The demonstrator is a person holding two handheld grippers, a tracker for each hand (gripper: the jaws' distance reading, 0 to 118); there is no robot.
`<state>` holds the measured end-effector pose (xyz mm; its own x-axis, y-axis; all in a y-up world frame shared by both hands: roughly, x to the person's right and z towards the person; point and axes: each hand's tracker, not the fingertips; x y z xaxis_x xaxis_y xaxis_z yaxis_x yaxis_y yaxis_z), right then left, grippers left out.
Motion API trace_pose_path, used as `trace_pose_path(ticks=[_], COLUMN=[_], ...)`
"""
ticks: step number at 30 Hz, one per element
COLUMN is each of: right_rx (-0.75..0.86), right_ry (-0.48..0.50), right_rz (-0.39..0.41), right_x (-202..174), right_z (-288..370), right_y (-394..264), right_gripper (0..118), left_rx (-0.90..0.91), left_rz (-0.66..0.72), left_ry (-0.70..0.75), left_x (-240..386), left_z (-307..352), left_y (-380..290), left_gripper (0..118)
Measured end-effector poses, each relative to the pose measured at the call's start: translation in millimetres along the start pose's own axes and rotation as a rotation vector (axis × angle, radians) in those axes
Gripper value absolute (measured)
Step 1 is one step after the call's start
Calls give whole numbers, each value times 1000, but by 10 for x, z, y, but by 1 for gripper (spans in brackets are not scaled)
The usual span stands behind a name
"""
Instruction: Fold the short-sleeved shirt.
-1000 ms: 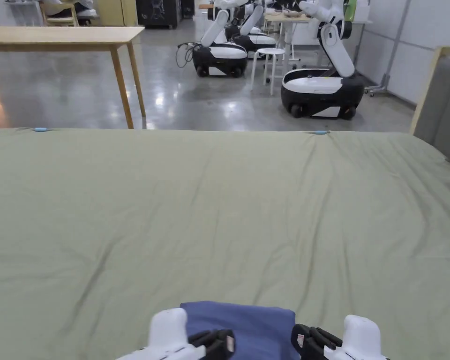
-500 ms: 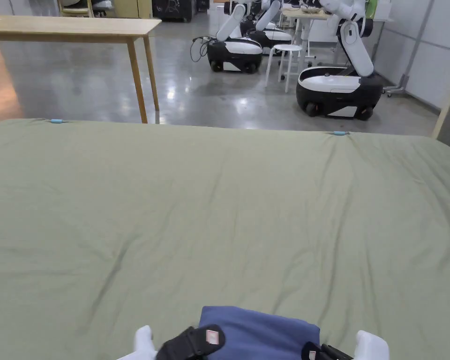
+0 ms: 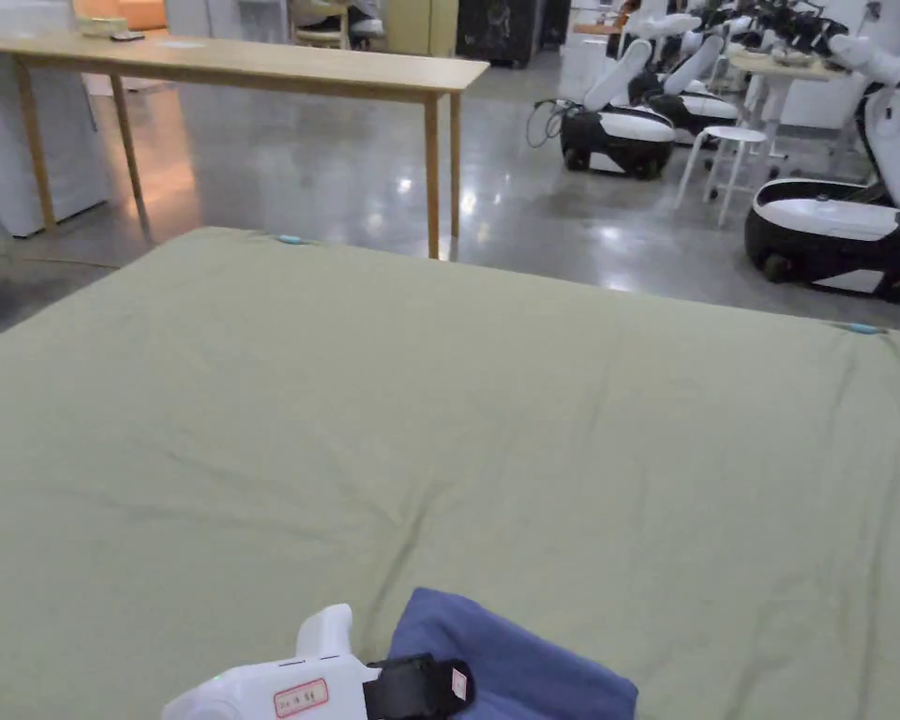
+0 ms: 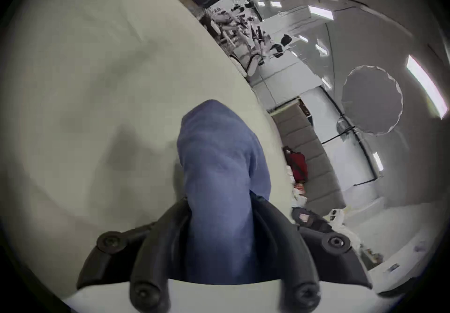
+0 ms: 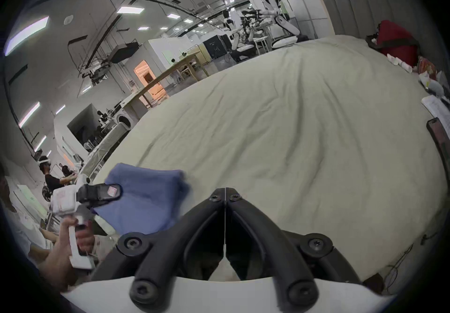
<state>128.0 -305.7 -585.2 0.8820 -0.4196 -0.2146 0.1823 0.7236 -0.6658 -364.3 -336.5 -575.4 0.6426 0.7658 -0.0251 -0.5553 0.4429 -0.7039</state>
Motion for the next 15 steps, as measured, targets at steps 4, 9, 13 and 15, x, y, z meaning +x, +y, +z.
trace_pose_path(ticks=[4, 9, 13, 15], right_rx=[-16, -40, -73, -76], right_ry=[11, 46, 55, 62], right_rz=[24, 44, 70, 81], right_x=[-307, -601, -790, -854], right_z=[-96, -255, -342, -340], right_y=[-61, -166, -245, -249], right_gripper=[1, 1, 1, 1], left_rx=[56, 82, 64, 69], left_rz=[-34, -147, -94, -78], left_ry=[151, 378, 491, 455], left_x=[-658, -1269, -1636, -1672], left_z=[892, 1680, 1930, 1926], left_y=[742, 1490, 1675, 1616], left_gripper=[27, 27, 27, 27])
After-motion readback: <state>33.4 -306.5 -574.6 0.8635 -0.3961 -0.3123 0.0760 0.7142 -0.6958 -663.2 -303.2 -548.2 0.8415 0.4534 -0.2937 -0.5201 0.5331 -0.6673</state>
